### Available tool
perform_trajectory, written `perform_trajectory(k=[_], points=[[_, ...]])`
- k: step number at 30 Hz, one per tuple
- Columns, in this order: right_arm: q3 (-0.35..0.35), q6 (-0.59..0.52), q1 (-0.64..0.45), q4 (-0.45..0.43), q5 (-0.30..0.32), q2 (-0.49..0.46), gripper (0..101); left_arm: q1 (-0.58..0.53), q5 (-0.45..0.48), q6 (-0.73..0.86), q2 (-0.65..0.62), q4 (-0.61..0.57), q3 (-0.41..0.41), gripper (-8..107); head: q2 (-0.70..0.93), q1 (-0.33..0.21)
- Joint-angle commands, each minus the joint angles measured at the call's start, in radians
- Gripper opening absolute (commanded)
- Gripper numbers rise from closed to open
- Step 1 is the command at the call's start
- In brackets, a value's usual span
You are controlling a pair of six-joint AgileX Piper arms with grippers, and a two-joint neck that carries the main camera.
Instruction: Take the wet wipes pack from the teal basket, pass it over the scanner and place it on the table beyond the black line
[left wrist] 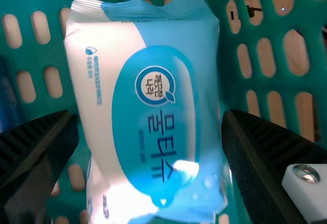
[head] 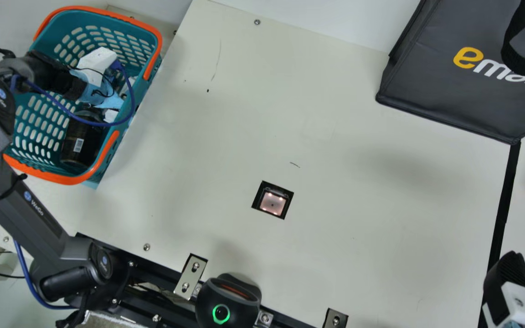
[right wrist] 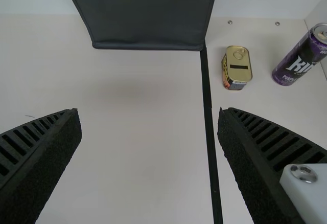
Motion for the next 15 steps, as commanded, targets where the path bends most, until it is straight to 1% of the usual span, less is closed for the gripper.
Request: perform_trajectory(k=[1, 8, 15], points=[[0.0, 0.0, 0.0, 0.0, 0.0, 0.0, 95, -0.003, -0.015, 0.006, 0.012, -0.004, -0.004, 90, 0.002, -0.029], [0.0, 0.0, 0.0, 0.0, 0.0, 0.0, 95, -0.02, -0.058, 0.027, 0.049, -0.016, -0.02, 90, 0.002, -0.029], [0.0, 0.0, 0.0, 0.0, -0.001, 0.0, 95, -0.02, -0.071, 0.04, 0.048, -0.034, -0.027, 43, 0.002, -0.029]])
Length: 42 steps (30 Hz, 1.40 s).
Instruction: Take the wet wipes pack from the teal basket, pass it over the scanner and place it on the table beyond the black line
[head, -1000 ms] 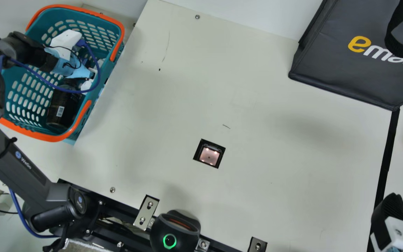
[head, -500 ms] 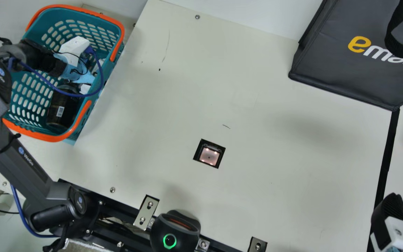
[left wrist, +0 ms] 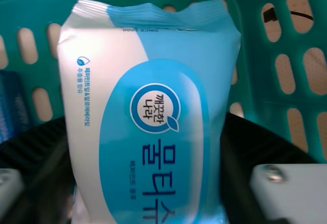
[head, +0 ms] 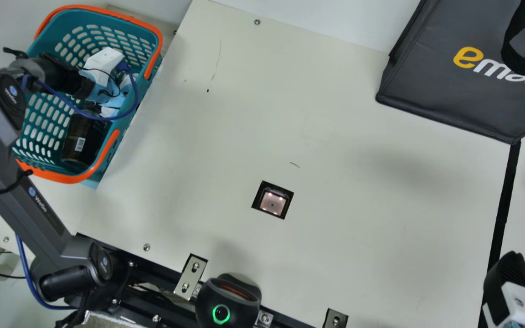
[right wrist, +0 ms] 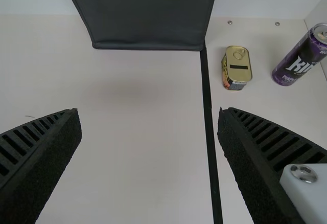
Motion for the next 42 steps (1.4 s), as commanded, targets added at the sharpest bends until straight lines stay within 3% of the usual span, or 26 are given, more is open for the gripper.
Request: perform_trajectory(k=[1, 8, 30, 42], points=[[0.0, 0.0, 0.0, 0.0, 0.0, 0.0, 95, 0.002, 0.009, -0.001, -0.006, -0.007, 0.002, 37, 0.002, -0.029], [0.0, 0.0, 0.0, 0.0, 0.0, 0.0, 95, 0.02, 0.02, -0.009, -0.05, -0.031, 0.019, -8, 0.002, -0.029], [0.0, 0.0, 0.0, 0.0, 0.0, 0.0, 95, 0.098, 0.063, -0.056, -0.326, -0.027, 0.148, -8, 0.002, -0.029], [0.0, 0.0, 0.0, 0.0, 0.0, 0.0, 95, 0.116, 0.075, -0.159, -0.5, 0.102, 0.213, -8, 0.002, -0.029]])
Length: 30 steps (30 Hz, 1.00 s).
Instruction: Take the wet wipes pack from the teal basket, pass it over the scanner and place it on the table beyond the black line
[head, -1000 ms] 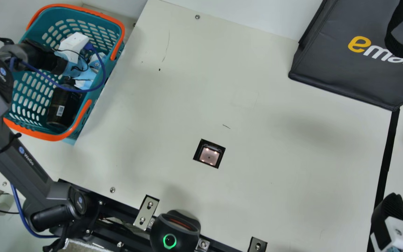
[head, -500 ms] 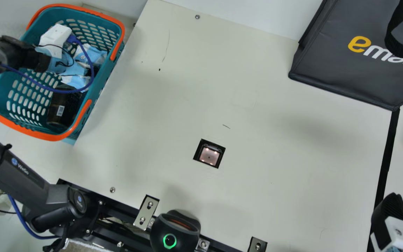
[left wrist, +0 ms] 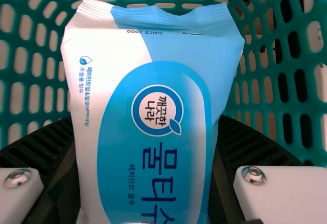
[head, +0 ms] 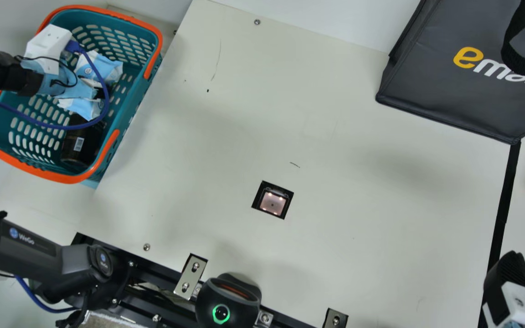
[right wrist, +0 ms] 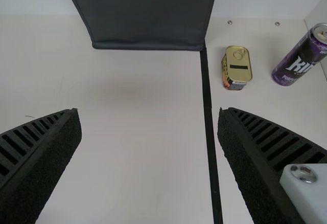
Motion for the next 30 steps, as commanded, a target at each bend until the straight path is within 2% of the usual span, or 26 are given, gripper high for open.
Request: perform_trajectory(k=[1, 15, 30], points=[[0.0, 0.0, 0.0, 0.0, 0.0, 0.0, 95, 0.001, 0.001, -0.033, -0.035, 0.035, 0.002, -8, 0.002, -0.029], [0.0, 0.0, 0.0, 0.0, 0.0, 0.0, 95, -0.031, 0.05, -0.378, -0.218, 0.274, 0.022, -8, 0.002, -0.029], [0.0, 0.0, 0.0, 0.0, 0.0, 0.0, 95, -0.167, 0.11, -0.834, -0.403, 0.499, 0.063, -8, 0.002, -0.029]])
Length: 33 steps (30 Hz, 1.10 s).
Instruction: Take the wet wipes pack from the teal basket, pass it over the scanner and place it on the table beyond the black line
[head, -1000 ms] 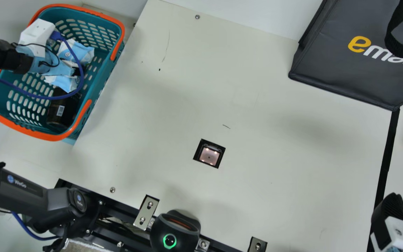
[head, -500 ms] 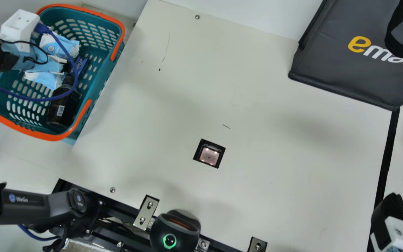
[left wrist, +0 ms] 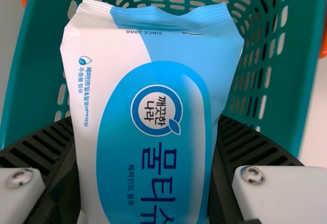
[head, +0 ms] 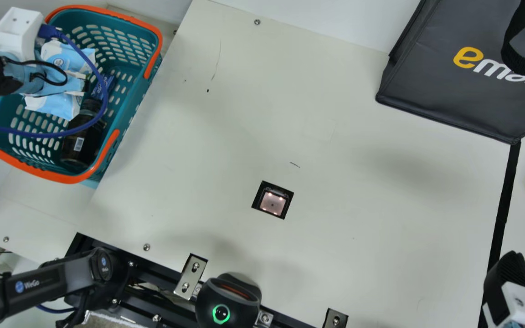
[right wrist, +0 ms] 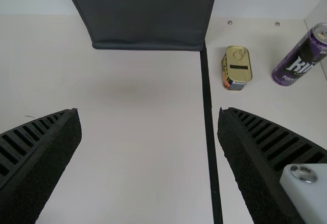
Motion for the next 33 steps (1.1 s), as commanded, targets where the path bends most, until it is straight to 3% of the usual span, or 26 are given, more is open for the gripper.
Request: perform_trajectory(k=[1, 18, 33], points=[[0.0, 0.0, 0.0, 0.0, 0.0, 0.0, 95, -0.027, 0.008, -0.103, -0.022, 0.025, 0.001, -8, 0.002, -0.029], [0.0, 0.0, 0.0, 0.0, 0.001, 0.0, 95, -0.281, 0.082, -0.383, -0.15, 0.138, 0.03, -8, 0.002, -0.029], [0.0, 0.0, 0.0, 0.0, 0.001, 0.0, 95, -0.546, 0.174, -0.48, -0.236, 0.13, 0.076, -8, 0.002, -0.029]])
